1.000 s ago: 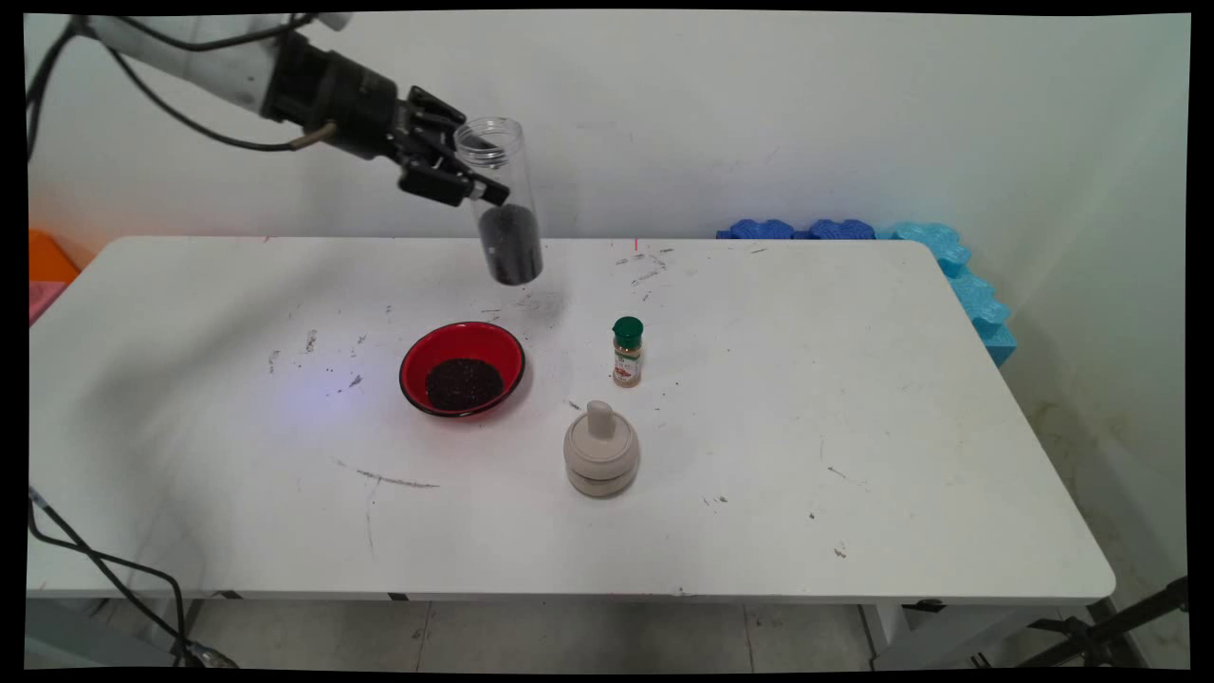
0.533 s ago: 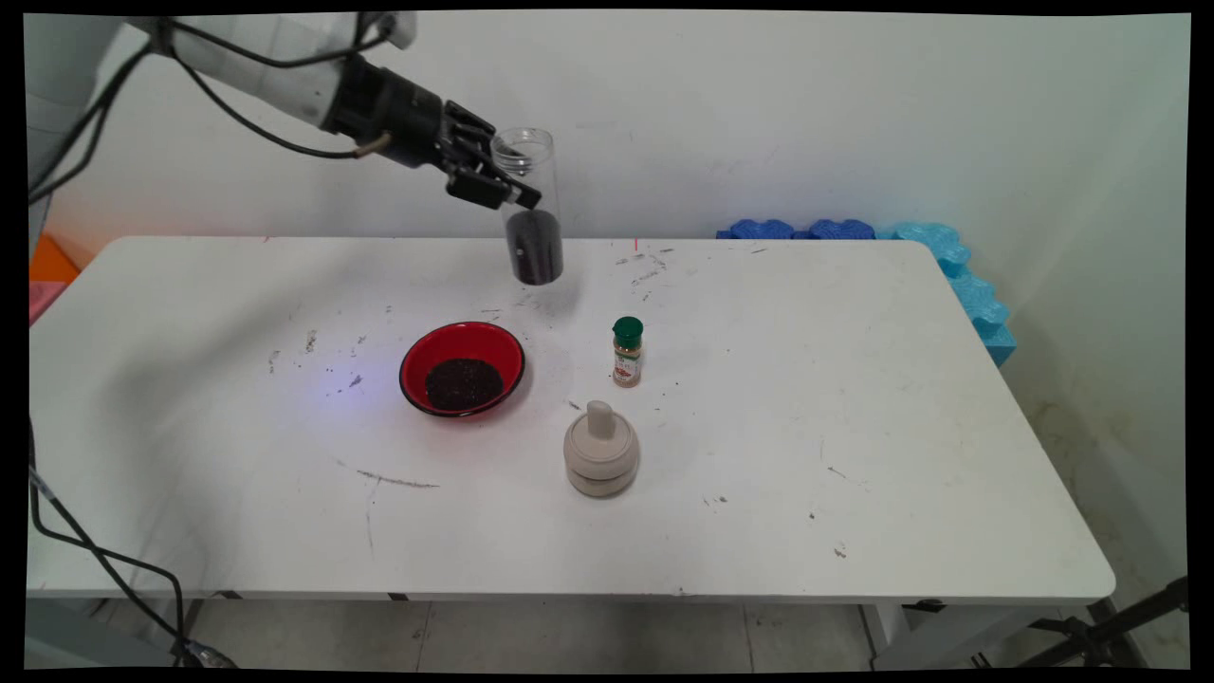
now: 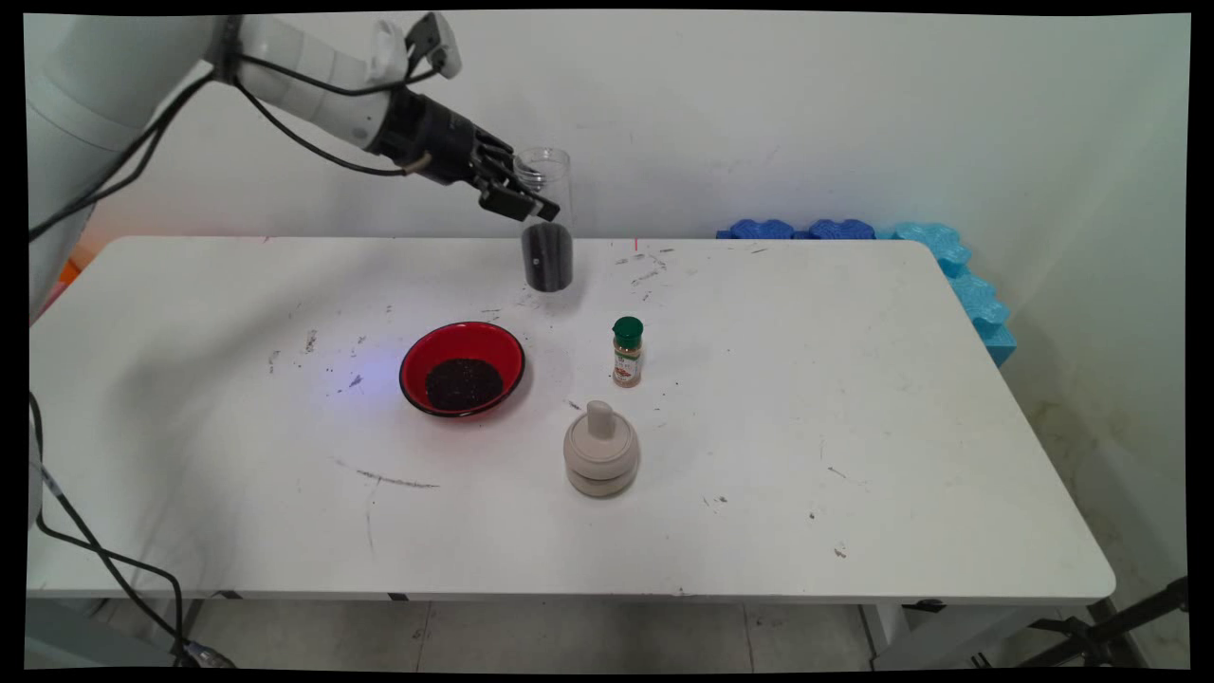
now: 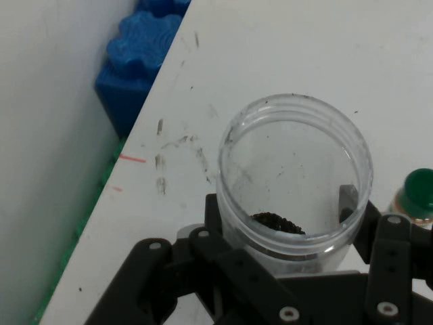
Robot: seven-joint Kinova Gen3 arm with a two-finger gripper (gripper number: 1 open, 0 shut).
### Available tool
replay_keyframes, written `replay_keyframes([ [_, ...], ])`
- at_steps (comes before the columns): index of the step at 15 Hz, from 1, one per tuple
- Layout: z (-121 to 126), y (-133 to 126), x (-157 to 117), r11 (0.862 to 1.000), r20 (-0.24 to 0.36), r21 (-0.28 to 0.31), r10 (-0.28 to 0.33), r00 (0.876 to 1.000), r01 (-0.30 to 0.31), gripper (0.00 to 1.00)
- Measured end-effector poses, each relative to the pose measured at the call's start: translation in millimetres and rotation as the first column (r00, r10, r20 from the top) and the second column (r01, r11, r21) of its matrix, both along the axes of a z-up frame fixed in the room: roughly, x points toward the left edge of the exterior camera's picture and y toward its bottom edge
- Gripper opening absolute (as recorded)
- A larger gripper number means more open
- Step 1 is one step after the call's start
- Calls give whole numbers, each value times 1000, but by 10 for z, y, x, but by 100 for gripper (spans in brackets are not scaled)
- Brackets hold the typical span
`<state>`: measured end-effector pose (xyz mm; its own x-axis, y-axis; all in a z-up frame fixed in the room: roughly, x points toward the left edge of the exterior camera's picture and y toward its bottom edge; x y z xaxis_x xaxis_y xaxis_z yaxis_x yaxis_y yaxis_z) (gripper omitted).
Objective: Place the picked object on the table
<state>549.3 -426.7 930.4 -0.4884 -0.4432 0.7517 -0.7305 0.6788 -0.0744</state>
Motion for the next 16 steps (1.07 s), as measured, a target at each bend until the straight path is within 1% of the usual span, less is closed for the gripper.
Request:
replay_keyframes([
  [8,-325,-224,57,998,10,38,48,999,-49,0],
  [16,-518,-335,159,995,22,64,76,997,-77,0],
])
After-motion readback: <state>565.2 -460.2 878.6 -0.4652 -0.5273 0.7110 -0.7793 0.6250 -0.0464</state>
